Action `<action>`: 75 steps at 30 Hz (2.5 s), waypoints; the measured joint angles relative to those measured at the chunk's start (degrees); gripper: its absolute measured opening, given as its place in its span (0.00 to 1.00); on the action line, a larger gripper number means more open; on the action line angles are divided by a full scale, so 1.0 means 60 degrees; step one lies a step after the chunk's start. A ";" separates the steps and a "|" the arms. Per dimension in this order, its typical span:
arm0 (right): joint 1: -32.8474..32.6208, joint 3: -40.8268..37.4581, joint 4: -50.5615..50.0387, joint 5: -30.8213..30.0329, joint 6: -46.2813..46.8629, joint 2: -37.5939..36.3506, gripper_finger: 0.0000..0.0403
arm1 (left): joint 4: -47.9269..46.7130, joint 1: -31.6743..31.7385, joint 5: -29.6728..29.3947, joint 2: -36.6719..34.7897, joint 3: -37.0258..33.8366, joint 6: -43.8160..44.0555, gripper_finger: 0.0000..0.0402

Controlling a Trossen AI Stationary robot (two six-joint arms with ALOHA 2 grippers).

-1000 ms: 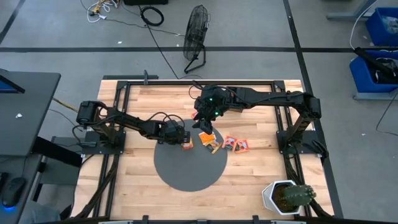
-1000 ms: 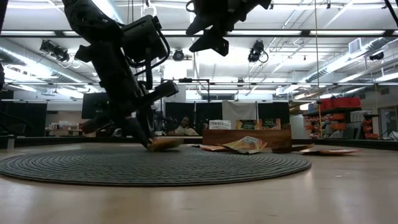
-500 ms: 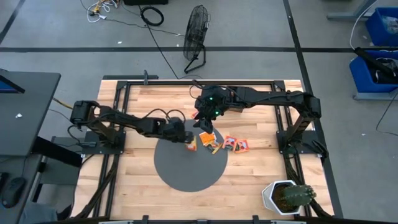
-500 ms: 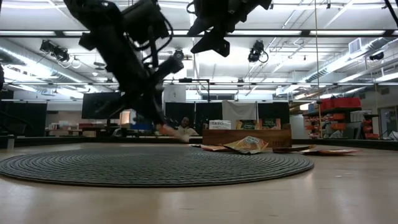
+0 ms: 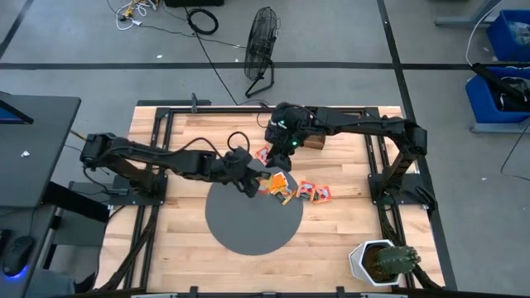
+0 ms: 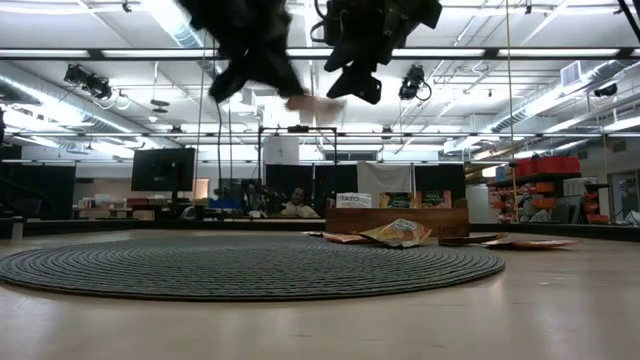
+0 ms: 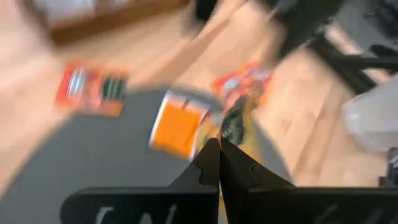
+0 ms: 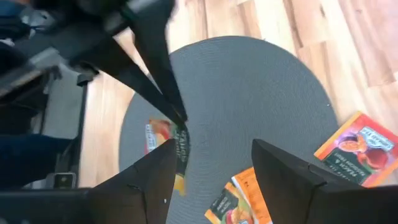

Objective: Pick & Place Tea
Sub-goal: Put the yellow tea bag into the middle section of the wooden organizer

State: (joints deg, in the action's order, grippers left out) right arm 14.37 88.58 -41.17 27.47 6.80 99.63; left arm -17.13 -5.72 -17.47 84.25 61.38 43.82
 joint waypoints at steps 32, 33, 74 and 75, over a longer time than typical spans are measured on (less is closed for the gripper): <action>0.0070 0.0000 -0.0224 0.2326 0.0924 0.0000 0.53 | -0.0939 -0.0139 -0.0792 0.0015 0.1269 -0.3156 0.00; 0.0070 0.0000 -0.0204 0.2273 0.0972 0.0000 0.53 | -0.0933 -0.0141 -0.0792 0.0015 0.1269 -0.3156 0.00; 0.0141 0.0007 -0.0858 0.1306 -0.0266 -0.0027 0.00 | -0.0294 -0.0138 -0.1087 -0.0112 0.1254 -0.3065 0.07; 0.0217 0.0006 -0.0963 0.1171 -0.0355 -0.0064 0.00 | -0.0481 -0.0138 -0.1080 -0.0225 0.1254 -0.2942 0.08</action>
State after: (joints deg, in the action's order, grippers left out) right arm 15.67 88.61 -46.95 34.50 4.68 99.25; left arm -20.02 -6.55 -23.94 82.90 68.90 26.17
